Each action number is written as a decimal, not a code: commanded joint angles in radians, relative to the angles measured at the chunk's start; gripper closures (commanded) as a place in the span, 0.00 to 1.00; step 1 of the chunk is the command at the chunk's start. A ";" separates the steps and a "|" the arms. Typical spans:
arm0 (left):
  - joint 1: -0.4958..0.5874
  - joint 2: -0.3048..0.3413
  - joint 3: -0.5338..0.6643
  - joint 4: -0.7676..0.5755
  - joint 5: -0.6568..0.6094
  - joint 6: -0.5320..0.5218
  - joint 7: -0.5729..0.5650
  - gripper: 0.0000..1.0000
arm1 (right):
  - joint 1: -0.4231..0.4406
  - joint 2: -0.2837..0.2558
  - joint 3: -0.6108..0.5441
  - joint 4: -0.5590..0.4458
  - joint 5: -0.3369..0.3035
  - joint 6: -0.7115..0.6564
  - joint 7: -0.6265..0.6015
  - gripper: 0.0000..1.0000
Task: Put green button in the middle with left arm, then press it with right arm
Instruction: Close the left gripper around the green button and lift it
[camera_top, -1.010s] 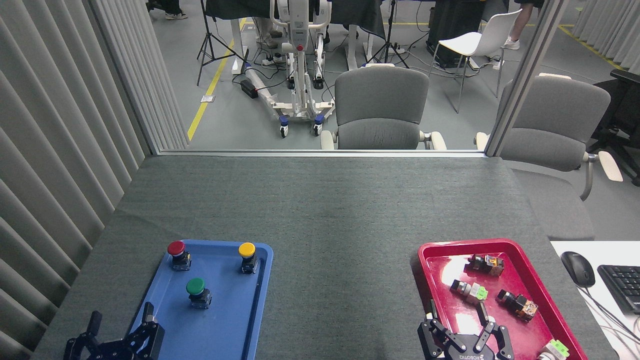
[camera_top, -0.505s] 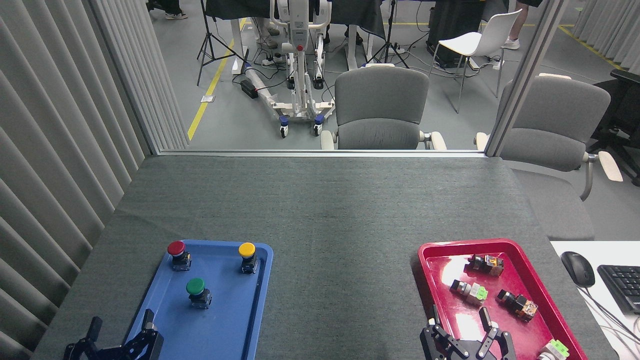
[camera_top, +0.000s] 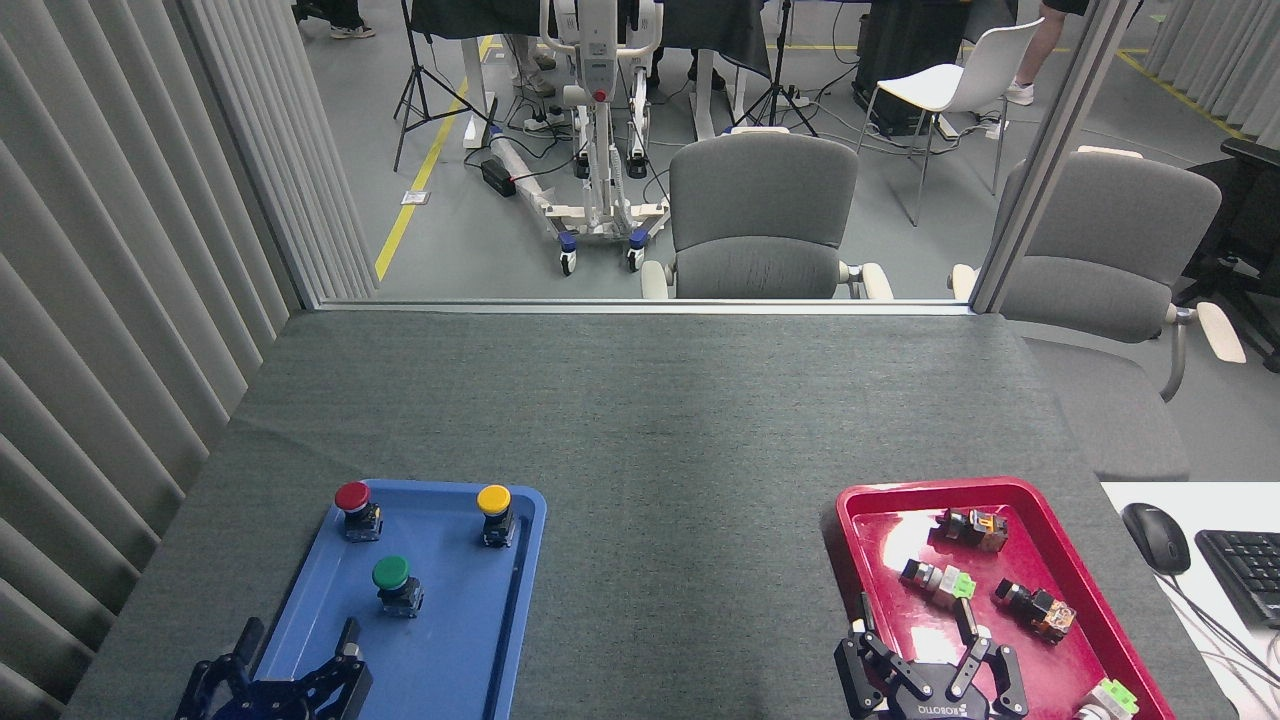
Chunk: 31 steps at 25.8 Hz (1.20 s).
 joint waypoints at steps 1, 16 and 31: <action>-0.035 0.009 -0.037 0.050 0.018 0.002 -0.022 0.01 | -0.005 0.005 -0.001 0.000 0.000 -0.003 0.007 0.01; -0.048 -0.014 -0.069 0.086 0.024 0.008 -0.006 0.01 | -0.012 0.014 -0.009 0.003 -0.004 0.000 0.016 0.01; -0.180 -0.026 -0.084 0.258 0.024 -0.021 -0.026 0.01 | -0.057 0.019 -0.006 0.014 -0.010 0.002 0.016 0.01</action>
